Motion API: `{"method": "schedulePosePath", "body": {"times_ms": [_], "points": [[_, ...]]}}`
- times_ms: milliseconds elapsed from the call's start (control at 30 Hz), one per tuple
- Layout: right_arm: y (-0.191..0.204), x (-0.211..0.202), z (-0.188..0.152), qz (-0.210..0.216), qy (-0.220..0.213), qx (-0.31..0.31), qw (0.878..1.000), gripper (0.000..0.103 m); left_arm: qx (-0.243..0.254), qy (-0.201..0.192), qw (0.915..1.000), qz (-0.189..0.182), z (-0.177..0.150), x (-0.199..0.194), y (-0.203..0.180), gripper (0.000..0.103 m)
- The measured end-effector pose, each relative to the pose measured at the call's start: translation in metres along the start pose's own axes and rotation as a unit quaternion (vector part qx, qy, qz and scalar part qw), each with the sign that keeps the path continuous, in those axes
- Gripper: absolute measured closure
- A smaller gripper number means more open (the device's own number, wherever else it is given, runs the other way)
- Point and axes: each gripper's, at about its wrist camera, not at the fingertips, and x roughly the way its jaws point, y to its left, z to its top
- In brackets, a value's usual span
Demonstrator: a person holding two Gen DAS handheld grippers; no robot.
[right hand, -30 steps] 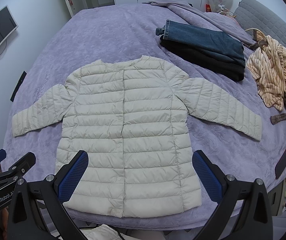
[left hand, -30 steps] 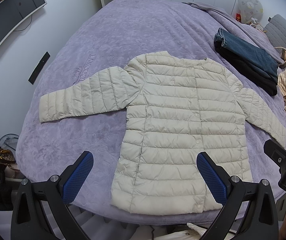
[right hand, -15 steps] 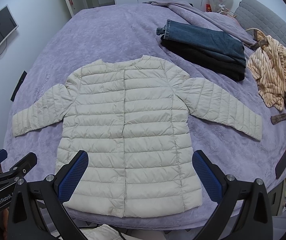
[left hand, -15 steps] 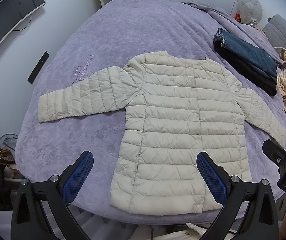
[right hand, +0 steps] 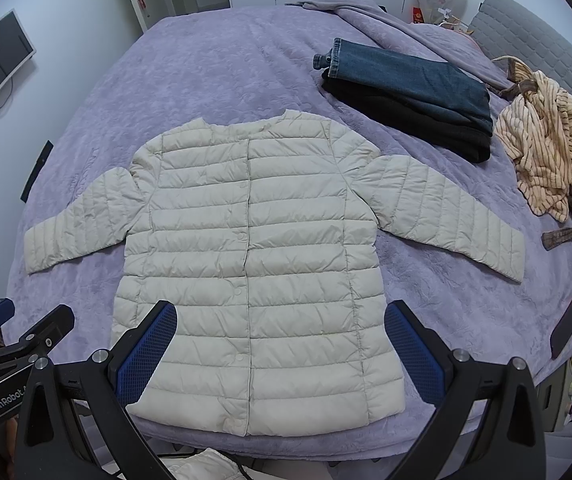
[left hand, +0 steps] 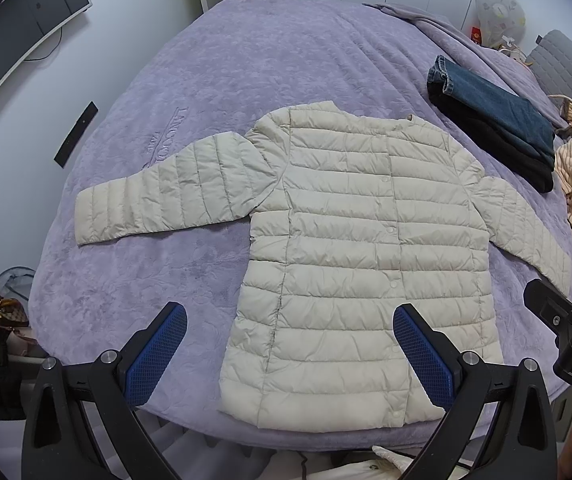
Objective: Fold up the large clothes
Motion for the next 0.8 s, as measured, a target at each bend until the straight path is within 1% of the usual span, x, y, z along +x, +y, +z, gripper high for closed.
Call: {"method": "schedulePosePath", "body": {"times_ms": [800], "points": [[0.0035,0.0052,-0.0021,-0.001,0.003,0.000,1.000,0.000,-0.003,0.003,1.0000,-0.001,0.0023,0.0013,0.0023,0.000]]}}
